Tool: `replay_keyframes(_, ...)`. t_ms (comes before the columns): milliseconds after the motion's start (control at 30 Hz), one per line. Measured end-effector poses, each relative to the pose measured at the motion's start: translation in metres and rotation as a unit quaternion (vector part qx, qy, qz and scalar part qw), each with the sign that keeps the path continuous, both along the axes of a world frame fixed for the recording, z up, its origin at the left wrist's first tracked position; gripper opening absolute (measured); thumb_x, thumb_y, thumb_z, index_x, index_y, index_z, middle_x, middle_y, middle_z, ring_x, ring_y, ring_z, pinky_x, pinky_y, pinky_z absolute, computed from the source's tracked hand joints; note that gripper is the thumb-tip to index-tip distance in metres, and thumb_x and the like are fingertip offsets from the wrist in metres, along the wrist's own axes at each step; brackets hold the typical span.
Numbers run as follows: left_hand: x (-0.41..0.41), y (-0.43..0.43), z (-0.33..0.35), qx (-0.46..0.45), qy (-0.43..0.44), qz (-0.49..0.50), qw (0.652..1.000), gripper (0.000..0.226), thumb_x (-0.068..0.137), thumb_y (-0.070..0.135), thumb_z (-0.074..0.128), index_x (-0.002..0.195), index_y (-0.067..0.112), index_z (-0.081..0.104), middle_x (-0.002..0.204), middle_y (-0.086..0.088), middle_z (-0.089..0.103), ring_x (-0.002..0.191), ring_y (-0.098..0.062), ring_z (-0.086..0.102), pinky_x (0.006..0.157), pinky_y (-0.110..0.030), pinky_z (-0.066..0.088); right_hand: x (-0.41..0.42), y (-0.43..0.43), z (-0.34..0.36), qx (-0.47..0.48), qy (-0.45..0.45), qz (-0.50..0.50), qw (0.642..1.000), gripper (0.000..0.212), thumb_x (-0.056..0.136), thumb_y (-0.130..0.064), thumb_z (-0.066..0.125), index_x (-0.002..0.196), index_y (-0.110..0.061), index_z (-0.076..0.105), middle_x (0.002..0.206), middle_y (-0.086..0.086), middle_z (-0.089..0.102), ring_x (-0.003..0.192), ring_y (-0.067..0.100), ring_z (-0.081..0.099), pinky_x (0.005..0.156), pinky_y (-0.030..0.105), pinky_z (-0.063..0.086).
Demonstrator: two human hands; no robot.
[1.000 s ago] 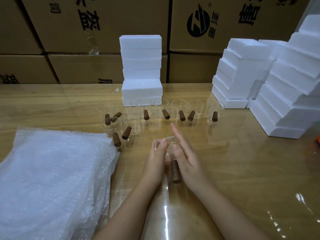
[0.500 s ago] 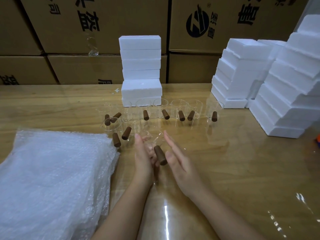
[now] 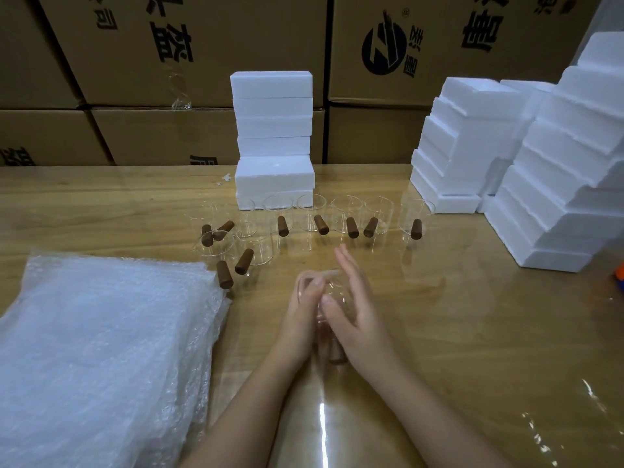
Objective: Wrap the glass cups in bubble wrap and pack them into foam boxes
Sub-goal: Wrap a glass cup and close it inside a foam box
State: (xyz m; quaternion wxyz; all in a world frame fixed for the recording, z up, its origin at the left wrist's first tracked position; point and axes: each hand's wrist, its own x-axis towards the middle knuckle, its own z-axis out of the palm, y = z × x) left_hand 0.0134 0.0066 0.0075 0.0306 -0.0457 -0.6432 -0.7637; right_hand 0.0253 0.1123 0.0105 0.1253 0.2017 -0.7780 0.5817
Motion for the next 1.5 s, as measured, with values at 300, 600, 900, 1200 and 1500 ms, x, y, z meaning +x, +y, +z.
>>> replay_keyframes(300,-0.003,-0.008,0.002,0.059,-0.065,-0.014,0.996,0.038,0.093,0.020,0.052,0.131,0.014,0.051,0.117,-0.006,0.068,0.106,-0.018,0.065,0.081,-0.024,0.053,-0.013,0.005,-0.018,-0.019,-0.012,-0.024,0.999,0.056,0.081,-0.041,0.062,0.132,-0.045,0.038,0.131,-0.022,0.045,0.115,0.003,0.055,0.095,0.023,0.048)
replay_keyframes(600,-0.004,-0.004,-0.004,0.133,-0.077,-0.025,0.988,0.039,0.098,0.019,0.042,0.135,0.012,0.047,0.135,0.000,0.056,0.114,-0.010,0.060,0.082,-0.018,0.052,-0.020,0.007,-0.026,-0.050,-0.016,-0.074,0.996,0.051,0.080,-0.044,0.062,0.125,-0.055,0.041,0.121,-0.030,0.047,0.107,-0.006,0.055,0.077,0.012,0.050)
replay_keyframes(900,0.003,0.009,-0.005,0.027,-0.032,-0.073,0.996,0.053,0.080,0.039,0.046,0.132,0.027,0.042,0.140,0.004,0.048,0.129,-0.003,0.044,0.112,-0.024,0.030,-0.036,0.022,-0.025,-0.157,-0.092,-0.189,0.965,0.042,0.086,-0.036,0.065,0.122,-0.045,0.046,0.118,-0.016,0.056,0.108,0.008,0.058,0.095,0.043,0.049)
replay_keyframes(1200,0.001,0.004,-0.004,0.041,-0.053,-0.078,0.995,0.065,0.089,0.050,0.035,0.129,0.002,0.054,0.126,-0.019,0.060,0.122,-0.025,0.055,0.106,-0.035,0.040,-0.018,0.010,-0.014,-0.112,-0.006,-0.117,0.987,0.051,0.087,-0.028,0.067,0.127,-0.047,0.041,0.130,-0.002,0.052,0.106,-0.008,0.056,0.081,0.020,0.052)
replay_keyframes(1500,-0.005,-0.010,-0.002,0.168,-0.082,-0.062,0.980,0.080,0.080,0.062,0.036,0.138,0.007,0.040,0.140,-0.010,0.051,0.124,-0.020,0.053,0.089,-0.030,0.054,-0.011,-0.001,-0.021,0.029,0.065,-0.099,0.993,0.055,0.080,-0.041,0.057,0.133,-0.040,0.046,0.124,-0.022,0.045,0.102,-0.011,0.054,0.074,0.019,0.056)
